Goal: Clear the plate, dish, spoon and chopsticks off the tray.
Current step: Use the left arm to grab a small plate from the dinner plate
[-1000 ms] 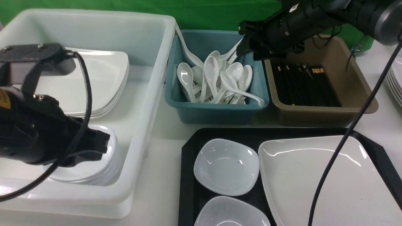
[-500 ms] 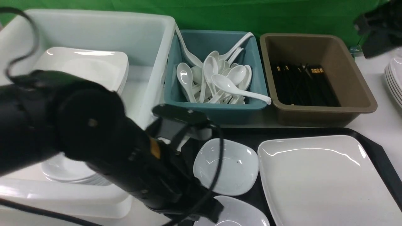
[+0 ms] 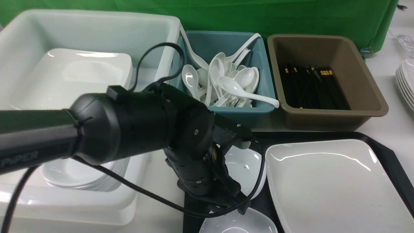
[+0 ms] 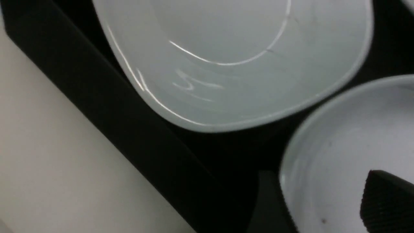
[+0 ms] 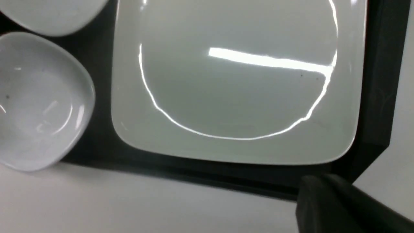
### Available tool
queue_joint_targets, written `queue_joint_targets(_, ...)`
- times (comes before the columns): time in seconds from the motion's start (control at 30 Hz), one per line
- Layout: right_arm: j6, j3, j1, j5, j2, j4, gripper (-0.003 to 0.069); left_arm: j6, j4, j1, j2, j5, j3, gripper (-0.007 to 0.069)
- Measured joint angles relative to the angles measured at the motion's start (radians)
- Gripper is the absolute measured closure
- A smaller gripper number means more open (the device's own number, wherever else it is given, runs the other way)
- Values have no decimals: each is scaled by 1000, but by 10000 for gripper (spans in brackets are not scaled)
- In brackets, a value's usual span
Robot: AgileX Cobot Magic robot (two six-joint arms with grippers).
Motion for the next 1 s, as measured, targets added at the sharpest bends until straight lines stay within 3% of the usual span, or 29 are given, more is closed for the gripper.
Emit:
queue_joint_targets(0.13, 4, 39, 0, -5, -94, 1, 637, -5, 14, 0, 38, -83, 0, 94)
queue_joint_targets(0.33, 4, 40, 0, -41, -114, 2, 637, 23, -33, 0, 81, -113, -2, 96)
queue_joint_targets(0.63, 3, 40, 0, -66, -114, 3, 637, 26, -95, 0, 117, -33, -2, 208)
queue_joint_targets(0.8, -1, 41, 0, -86, -114, 3, 637, 26, -123, 0, 117, 6, -2, 314)
queue_joint_targets(1.0, -1, 41, 0, -102, -114, 3, 637, 29, -144, 0, 117, 11, -4, 510)
